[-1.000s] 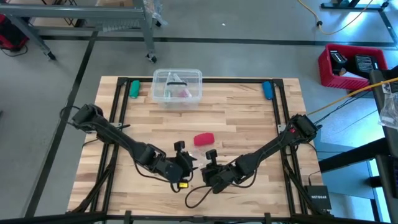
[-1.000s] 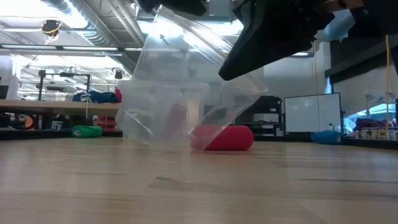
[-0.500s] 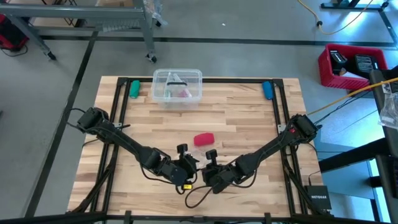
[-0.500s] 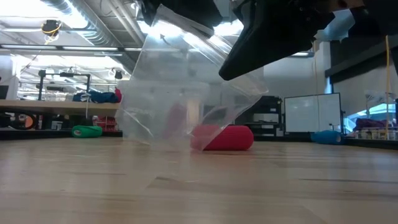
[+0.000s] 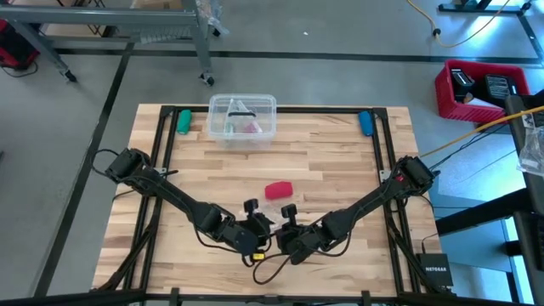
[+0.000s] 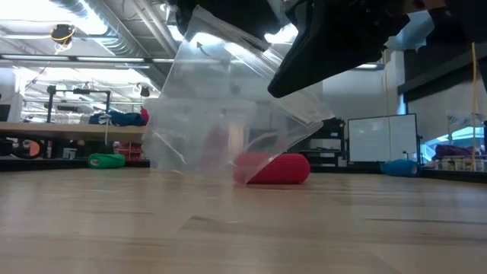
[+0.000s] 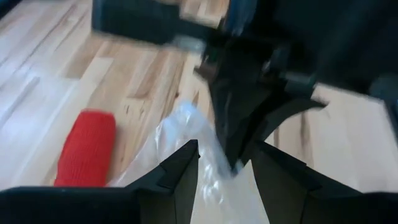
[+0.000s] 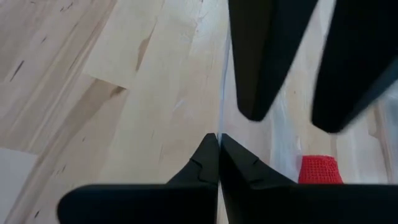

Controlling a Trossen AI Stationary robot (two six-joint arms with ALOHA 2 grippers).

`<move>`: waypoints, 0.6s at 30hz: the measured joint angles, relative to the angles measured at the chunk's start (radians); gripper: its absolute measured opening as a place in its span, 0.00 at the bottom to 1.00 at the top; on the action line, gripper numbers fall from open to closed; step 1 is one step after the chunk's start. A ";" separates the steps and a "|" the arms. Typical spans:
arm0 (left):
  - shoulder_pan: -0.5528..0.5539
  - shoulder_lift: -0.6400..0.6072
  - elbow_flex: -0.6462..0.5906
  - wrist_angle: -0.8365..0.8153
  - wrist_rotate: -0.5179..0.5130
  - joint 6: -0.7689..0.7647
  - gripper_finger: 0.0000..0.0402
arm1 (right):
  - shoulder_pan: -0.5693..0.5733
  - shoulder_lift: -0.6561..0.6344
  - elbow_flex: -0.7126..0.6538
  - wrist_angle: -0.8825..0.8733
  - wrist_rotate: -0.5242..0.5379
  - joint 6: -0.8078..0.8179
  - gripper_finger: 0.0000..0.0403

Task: Roll bandage
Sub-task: Put the red bandage into the zip bag

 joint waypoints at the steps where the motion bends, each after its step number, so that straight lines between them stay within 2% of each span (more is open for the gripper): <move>1: -0.002 0.000 0.000 0.016 0.000 0.013 0.35 | 0.000 0.000 0.000 0.000 0.000 0.000 0.01; 5: 0.003 0.007 0.000 0.012 0.000 0.018 0.35 | 0.000 0.000 0.000 0.000 -0.002 0.000 0.01; 11: 0.028 0.026 0.000 -0.144 0.000 -0.050 0.34 | 0.000 0.000 0.000 -0.002 -0.008 0.000 0.01; 18: 0.042 0.020 0.000 -0.148 -0.024 -0.046 0.34 | 0.000 0.000 0.000 0.000 -0.008 0.016 0.01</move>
